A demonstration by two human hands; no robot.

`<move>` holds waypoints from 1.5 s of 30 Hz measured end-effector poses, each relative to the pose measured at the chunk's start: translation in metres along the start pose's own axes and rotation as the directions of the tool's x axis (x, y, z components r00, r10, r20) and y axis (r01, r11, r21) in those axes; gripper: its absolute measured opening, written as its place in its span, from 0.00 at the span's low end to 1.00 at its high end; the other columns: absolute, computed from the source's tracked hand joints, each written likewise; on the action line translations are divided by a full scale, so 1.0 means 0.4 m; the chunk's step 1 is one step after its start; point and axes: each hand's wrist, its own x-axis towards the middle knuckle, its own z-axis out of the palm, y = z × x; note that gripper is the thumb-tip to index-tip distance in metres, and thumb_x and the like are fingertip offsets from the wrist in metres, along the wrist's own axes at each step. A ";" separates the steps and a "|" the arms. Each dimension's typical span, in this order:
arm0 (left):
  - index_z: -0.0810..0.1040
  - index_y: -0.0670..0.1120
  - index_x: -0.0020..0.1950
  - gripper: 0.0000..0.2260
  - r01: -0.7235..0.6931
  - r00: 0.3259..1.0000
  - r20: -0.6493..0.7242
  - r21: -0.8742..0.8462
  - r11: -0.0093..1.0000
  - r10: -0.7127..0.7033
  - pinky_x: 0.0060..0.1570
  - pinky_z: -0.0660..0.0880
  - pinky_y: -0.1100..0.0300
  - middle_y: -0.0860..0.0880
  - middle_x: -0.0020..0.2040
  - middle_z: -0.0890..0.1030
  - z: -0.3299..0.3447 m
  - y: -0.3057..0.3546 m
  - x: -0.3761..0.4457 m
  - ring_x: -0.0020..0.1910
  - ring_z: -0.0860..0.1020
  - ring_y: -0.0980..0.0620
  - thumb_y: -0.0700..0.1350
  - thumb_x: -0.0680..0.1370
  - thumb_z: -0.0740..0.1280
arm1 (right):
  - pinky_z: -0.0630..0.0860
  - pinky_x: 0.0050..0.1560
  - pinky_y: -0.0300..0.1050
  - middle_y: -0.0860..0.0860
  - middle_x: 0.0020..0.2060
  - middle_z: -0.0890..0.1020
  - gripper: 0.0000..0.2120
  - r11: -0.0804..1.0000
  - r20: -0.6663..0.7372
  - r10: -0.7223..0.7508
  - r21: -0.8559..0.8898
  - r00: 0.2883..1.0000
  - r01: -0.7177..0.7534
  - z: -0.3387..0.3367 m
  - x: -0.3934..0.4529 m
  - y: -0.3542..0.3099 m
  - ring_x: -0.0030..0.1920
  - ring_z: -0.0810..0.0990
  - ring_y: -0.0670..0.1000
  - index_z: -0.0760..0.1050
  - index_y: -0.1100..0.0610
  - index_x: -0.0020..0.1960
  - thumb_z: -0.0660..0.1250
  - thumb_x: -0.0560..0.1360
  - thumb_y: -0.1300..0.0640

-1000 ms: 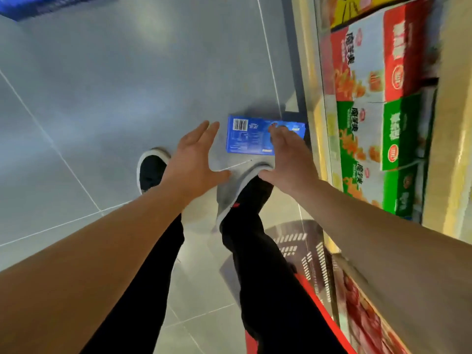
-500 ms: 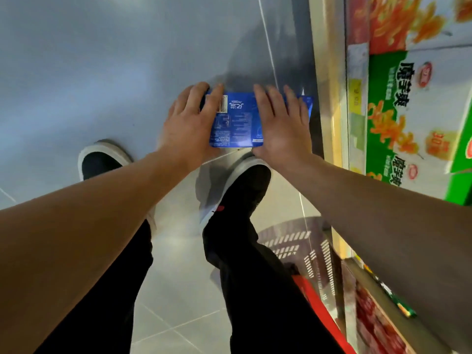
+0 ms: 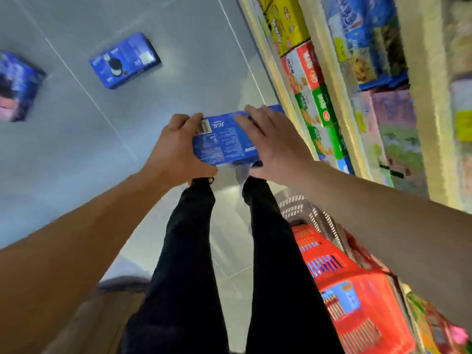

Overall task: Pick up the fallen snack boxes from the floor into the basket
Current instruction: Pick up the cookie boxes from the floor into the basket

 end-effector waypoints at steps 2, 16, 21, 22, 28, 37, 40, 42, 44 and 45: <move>0.73 0.50 0.65 0.38 0.074 0.996 0.058 -0.084 0.994 -0.069 0.54 0.69 0.63 0.47 0.60 0.71 -0.122 0.059 -0.097 0.56 0.75 0.50 0.54 0.56 0.79 | 0.57 0.74 0.62 0.54 0.76 0.62 0.53 0.997 -0.073 0.065 -0.046 0.995 -0.069 -0.114 -0.098 -0.078 0.75 0.61 0.62 0.56 0.52 0.78 0.77 0.60 0.43; 0.82 0.53 0.48 0.07 0.170 0.964 0.264 -0.575 0.801 -0.016 0.48 0.75 0.57 0.53 0.49 0.81 -0.341 0.337 -0.586 0.53 0.76 0.52 0.44 0.75 0.67 | 0.72 0.58 0.46 0.52 0.58 0.76 0.37 0.613 -0.285 0.656 0.742 0.699 -0.272 -0.404 -0.676 -0.377 0.56 0.77 0.54 0.71 0.51 0.66 0.83 0.61 0.50; 0.77 0.50 0.47 0.05 0.009 0.974 0.173 -0.681 0.732 0.149 0.37 0.80 0.56 0.54 0.38 0.84 -0.210 0.434 -0.721 0.38 0.83 0.55 0.40 0.79 0.64 | 0.76 0.52 0.42 0.51 0.51 0.81 0.36 0.276 -0.233 0.880 0.960 0.413 -0.046 -0.319 -0.854 -0.456 0.44 0.80 0.47 0.68 0.48 0.67 0.81 0.64 0.56; 0.76 0.50 0.49 0.06 -0.029 0.971 0.151 -0.690 0.723 0.184 0.37 0.82 0.55 0.55 0.38 0.85 -0.180 0.451 -0.754 0.37 0.83 0.56 0.39 0.79 0.64 | 0.76 0.49 0.39 0.51 0.49 0.81 0.36 0.230 -0.225 0.913 0.973 0.341 0.024 -0.302 -0.895 -0.478 0.41 0.79 0.45 0.69 0.50 0.68 0.81 0.65 0.58; 0.66 0.55 0.71 0.23 -0.183 0.901 0.232 -0.566 0.804 0.368 0.44 0.80 0.56 0.49 0.57 0.81 -0.015 0.530 -0.931 0.50 0.83 0.53 0.46 0.78 0.68 | 0.75 0.49 0.38 0.45 0.47 0.80 0.32 0.087 -0.087 0.996 0.962 -0.012 0.257 -0.197 -1.117 -0.624 0.43 0.79 0.43 0.70 0.51 0.67 0.75 0.67 0.46; 0.73 0.61 0.64 0.20 -0.364 0.725 0.439 -0.410 0.836 0.531 0.54 0.79 0.46 0.53 0.55 0.81 0.207 0.603 -1.124 0.49 0.83 0.52 0.52 0.73 0.72 | 0.67 0.55 0.38 0.47 0.60 0.75 0.28 -0.011 0.160 0.882 0.948 -0.443 0.319 -0.065 -1.377 -0.859 0.57 0.74 0.46 0.69 0.49 0.67 0.75 0.70 0.47; 0.73 0.64 0.62 0.26 -0.431 0.657 0.517 -0.340 0.836 0.549 0.57 0.78 0.46 0.53 0.59 0.80 0.274 0.604 -1.162 0.52 0.82 0.52 0.61 0.65 0.73 | 0.69 0.60 0.41 0.47 0.63 0.75 0.32 -0.073 0.265 0.806 0.932 -0.529 0.356 -0.017 -1.418 -0.923 0.61 0.74 0.47 0.69 0.50 0.69 0.75 0.69 0.46; 0.73 0.62 0.63 0.24 -0.448 0.621 0.565 -0.313 0.837 0.543 0.57 0.78 0.47 0.53 0.57 0.81 0.318 0.601 -1.189 0.52 0.82 0.53 0.57 0.68 0.74 | 0.73 0.58 0.45 0.47 0.58 0.78 0.32 -0.121 0.345 0.743 0.912 -0.574 0.392 0.012 -1.436 -0.960 0.57 0.77 0.49 0.69 0.47 0.67 0.74 0.66 0.41; 0.73 0.61 0.63 0.23 -0.471 0.589 0.593 -0.300 0.830 0.549 0.56 0.78 0.47 0.54 0.56 0.81 0.361 0.597 -1.206 0.51 0.82 0.53 0.56 0.69 0.74 | 0.72 0.52 0.43 0.44 0.50 0.79 0.27 -0.147 0.401 0.688 0.893 -0.605 0.424 0.032 -1.457 -0.982 0.51 0.78 0.48 0.70 0.47 0.64 0.75 0.69 0.45; 0.73 0.60 0.63 0.23 -0.475 0.578 0.607 -0.293 0.830 0.545 0.56 0.78 0.48 0.55 0.56 0.80 0.380 0.594 -1.220 0.51 0.82 0.53 0.55 0.70 0.74 | 0.70 0.50 0.41 0.40 0.47 0.77 0.24 -0.154 0.418 0.668 0.887 -0.615 0.435 0.044 -1.467 -0.993 0.49 0.77 0.46 0.71 0.48 0.63 0.75 0.70 0.48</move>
